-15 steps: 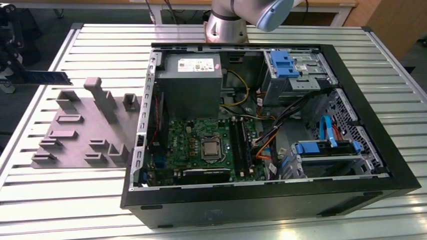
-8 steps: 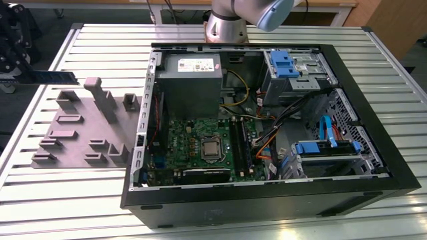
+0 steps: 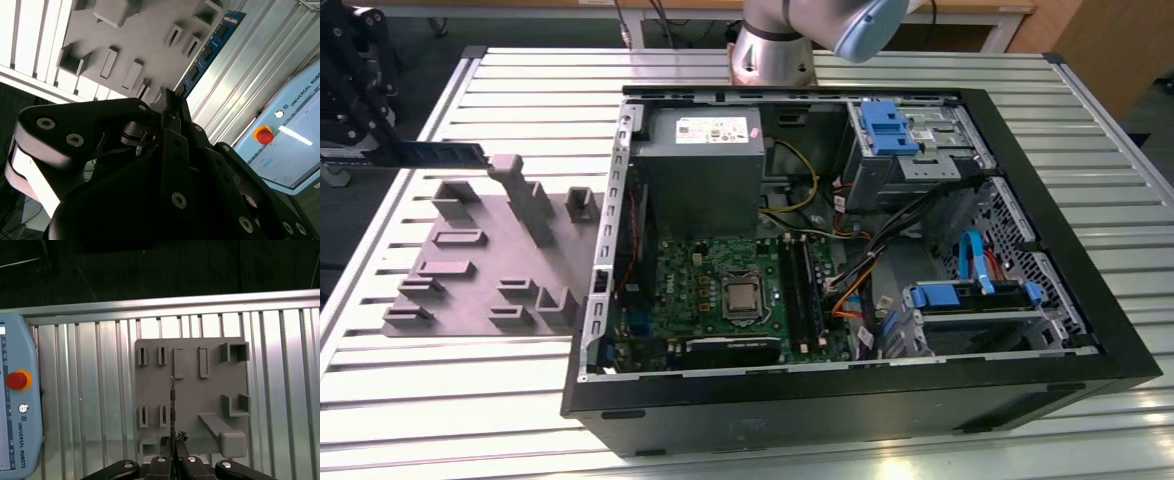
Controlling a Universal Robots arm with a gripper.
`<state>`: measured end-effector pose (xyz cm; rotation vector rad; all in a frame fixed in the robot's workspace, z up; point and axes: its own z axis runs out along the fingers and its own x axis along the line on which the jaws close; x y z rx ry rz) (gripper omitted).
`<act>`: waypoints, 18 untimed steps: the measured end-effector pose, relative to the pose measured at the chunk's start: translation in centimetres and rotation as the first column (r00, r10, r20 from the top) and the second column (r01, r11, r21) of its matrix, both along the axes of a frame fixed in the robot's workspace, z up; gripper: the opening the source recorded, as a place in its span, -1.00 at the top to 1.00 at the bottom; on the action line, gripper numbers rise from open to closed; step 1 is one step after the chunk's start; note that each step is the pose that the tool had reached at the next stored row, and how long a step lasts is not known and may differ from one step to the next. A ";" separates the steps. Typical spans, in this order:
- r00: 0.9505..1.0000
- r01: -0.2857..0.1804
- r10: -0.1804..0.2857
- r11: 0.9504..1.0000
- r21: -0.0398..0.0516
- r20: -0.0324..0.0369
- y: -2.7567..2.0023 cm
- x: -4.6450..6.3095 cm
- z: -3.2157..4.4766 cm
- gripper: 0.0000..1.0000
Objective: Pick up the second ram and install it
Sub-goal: 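Pick up the second ram and move it above second insertion slot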
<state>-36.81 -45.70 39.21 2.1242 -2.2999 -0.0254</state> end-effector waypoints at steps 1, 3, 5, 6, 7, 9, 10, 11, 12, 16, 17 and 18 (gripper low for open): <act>1.000 0.000 0.000 1.000 0.000 0.000 0.00 0.1 0.00 0.72; 1.000 0.000 0.000 1.000 0.000 0.000 0.00 0.4 0.00 0.72; 1.000 0.000 0.000 1.000 0.000 0.000 0.00 0.7 0.00 0.72; 1.000 0.000 0.000 1.000 0.000 0.000 0.00 0.8 0.00 0.72; 1.000 0.000 0.000 1.000 0.000 0.000 0.00 0.9 0.00 0.72; 1.000 0.000 0.000 1.000 0.000 0.000 0.00 1.2 0.00 0.72; 1.000 0.000 0.000 1.000 0.000 0.000 0.00 1.3 0.01 0.72; 1.000 0.000 0.000 1.000 0.000 0.000 0.00 1.4 0.00 0.72; 1.000 0.000 0.000 1.000 0.000 0.000 0.00 1.6 0.00 0.72; 1.000 0.000 0.000 1.000 0.000 0.000 0.00 2.0 0.00 0.72; 1.000 0.000 0.000 1.000 0.000 0.000 0.00 2.2 0.00 0.72; 1.000 0.000 0.000 1.000 0.000 0.000 0.00 2.3 0.00 0.72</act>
